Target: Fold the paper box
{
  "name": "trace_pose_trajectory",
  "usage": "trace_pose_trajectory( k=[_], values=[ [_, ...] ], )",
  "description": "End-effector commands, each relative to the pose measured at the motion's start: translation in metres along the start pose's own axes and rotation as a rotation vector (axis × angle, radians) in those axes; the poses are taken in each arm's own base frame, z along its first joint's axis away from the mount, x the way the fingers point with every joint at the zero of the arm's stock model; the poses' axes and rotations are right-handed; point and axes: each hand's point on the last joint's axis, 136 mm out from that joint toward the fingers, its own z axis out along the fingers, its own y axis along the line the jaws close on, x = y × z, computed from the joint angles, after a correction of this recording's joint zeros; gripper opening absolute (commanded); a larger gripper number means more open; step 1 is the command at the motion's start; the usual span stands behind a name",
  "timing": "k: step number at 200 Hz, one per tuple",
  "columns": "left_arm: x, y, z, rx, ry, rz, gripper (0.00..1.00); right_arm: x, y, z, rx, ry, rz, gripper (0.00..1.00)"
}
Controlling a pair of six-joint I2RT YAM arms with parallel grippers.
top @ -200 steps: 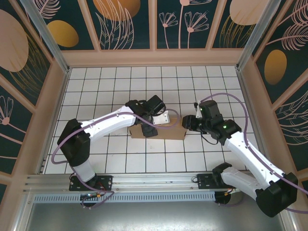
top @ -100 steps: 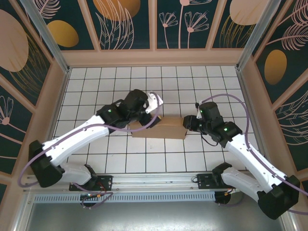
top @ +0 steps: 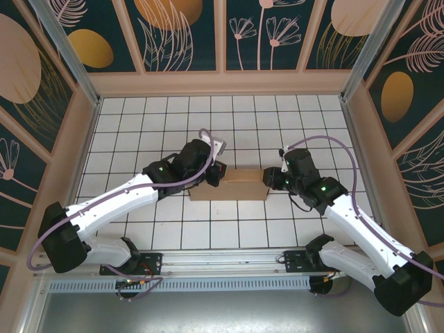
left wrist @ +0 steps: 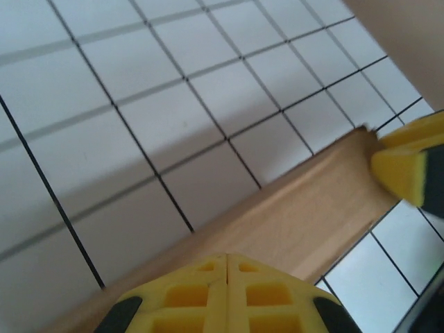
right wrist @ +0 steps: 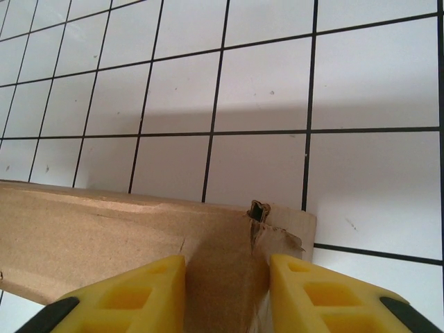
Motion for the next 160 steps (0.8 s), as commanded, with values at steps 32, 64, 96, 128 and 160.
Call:
trace_pose_trajectory(
  k=[32, 64, 96, 128, 160],
  values=[
    [0.034, 0.021, -0.006, -0.003, -0.028, -0.200, 0.00, 0.020, -0.015, 0.015, 0.065, 0.042, 0.006, 0.35],
    [0.054, 0.035, -0.001, -0.027, -0.018, -0.214, 0.00, 0.018, -0.013, 0.015, 0.059, 0.039, 0.001, 0.41],
    [0.064, 0.042, 0.005, -0.048, -0.009, -0.211, 0.00, 0.000, -0.005, 0.000, 0.055, 0.009, 0.008, 0.53],
    [0.063, 0.040, 0.005, -0.037, -0.012, -0.190, 0.00, -0.008, 0.009, -0.014, -0.020, 0.018, 0.032, 0.53],
    [0.063, 0.039, 0.004, -0.032, -0.011, -0.147, 0.00, 0.009, 0.012, -0.003, -0.115, 0.121, 0.093, 0.50]
  ],
)
